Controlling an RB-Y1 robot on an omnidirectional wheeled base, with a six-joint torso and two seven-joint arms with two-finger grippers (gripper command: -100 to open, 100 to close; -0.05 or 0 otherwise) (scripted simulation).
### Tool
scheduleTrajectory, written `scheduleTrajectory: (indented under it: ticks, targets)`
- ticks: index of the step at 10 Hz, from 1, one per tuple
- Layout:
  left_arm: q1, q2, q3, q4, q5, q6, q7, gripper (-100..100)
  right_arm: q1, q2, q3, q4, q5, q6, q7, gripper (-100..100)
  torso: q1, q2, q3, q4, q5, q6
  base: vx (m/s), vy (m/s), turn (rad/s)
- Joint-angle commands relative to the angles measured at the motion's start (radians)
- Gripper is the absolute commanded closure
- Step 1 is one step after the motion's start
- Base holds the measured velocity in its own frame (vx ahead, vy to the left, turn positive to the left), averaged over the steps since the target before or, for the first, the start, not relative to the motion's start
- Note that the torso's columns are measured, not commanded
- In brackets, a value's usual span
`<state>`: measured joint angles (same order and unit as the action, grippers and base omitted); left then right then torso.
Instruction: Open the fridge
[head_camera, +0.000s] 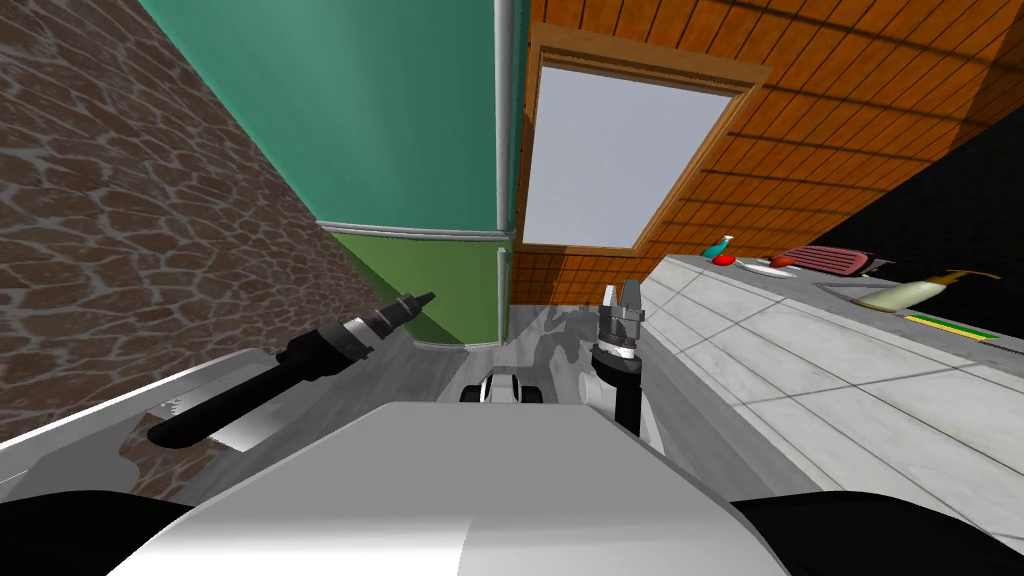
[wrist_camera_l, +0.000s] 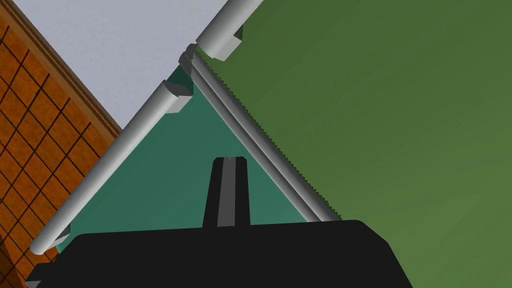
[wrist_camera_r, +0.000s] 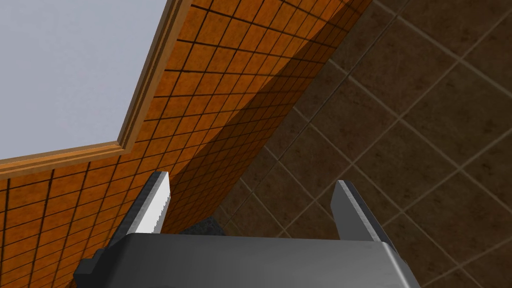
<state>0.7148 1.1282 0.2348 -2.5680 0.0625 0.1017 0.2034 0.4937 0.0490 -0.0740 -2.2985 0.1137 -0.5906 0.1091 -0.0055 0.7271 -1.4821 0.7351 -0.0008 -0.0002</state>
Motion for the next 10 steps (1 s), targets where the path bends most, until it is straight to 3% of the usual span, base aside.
scheduleTrajectory:
  ticks: [1, 4, 10]
  targets:
    - [-0.008, -0.007, 0.004, 0.051, 0.002, 0.006, 0.001, -100, 0.000, 0.000, 0.000, 0.000, 0.000, 0.000, 0.000, 0, -0.007, -0.004, -0.003, -0.002, -0.003, 0.001, 0.044, -0.045, -0.004]
    - [-0.029, -0.023, 0.016, 0.089, 0.008, 0.026, 0.005, -100, 0.001, 0.000, 0.000, 0.000, 0.000, 0.000, 0.000, 0, 0.004, 0.008, 0.005, 0.002, 0.000, 0.000, 0.114, -0.113, -0.010]
    - [-0.071, -0.042, 0.053, 0.115, 0.025, 0.082, 0.019, -100, 0.001, 0.000, 0.000, 0.000, 0.000, 0.000, 0.000, 0, 0.007, 0.013, 0.008, 0.004, 0.001, 0.000, 0.200, -0.182, -0.013]
